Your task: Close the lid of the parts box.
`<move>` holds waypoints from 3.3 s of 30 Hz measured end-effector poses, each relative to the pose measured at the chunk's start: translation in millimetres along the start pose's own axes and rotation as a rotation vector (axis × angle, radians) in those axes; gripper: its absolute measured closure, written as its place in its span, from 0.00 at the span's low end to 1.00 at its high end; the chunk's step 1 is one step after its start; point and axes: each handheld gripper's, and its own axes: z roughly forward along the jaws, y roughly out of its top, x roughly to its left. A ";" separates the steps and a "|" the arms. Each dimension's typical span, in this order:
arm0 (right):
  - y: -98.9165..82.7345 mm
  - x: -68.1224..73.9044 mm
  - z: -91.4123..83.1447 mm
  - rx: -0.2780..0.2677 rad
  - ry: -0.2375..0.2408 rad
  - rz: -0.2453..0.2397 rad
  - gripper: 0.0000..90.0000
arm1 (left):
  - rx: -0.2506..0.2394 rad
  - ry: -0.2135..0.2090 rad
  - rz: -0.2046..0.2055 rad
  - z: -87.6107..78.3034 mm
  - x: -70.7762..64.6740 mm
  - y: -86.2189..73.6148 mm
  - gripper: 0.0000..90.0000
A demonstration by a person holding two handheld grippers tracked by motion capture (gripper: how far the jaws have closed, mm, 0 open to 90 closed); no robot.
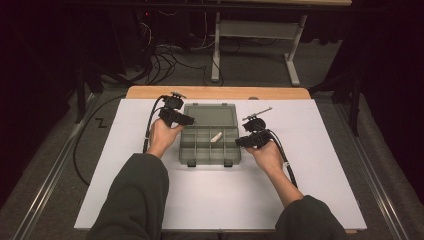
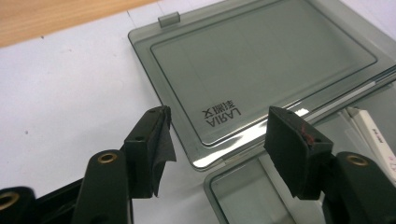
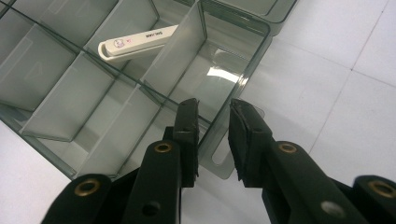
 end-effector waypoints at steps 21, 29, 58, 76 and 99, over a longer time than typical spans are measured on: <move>-0.6 0.5 -0.1 -0.002 -0.004 -0.011 0.84 | 0.091 -0.110 -0.179 27.1 21.9 1.2 0.50; -0.7 0.4 -0.1 -0.003 -0.003 -0.012 0.84 | 0.105 -0.176 -0.251 33.9 30.8 -1.9 0.48; -1.0 1.6 -0.2 0.001 -0.013 -0.005 0.84 | 0.038 -0.161 -0.211 20.2 26.9 0.4 0.55; -1.7 3.0 -0.2 -0.003 -0.023 -0.013 0.84 | -0.018 -0.137 -0.118 3.8 20.3 2.3 0.60; -1.6 4.2 -0.2 -0.002 -0.031 -0.012 0.84 | -0.018 -0.077 -0.016 -12.3 8.4 -1.1 0.63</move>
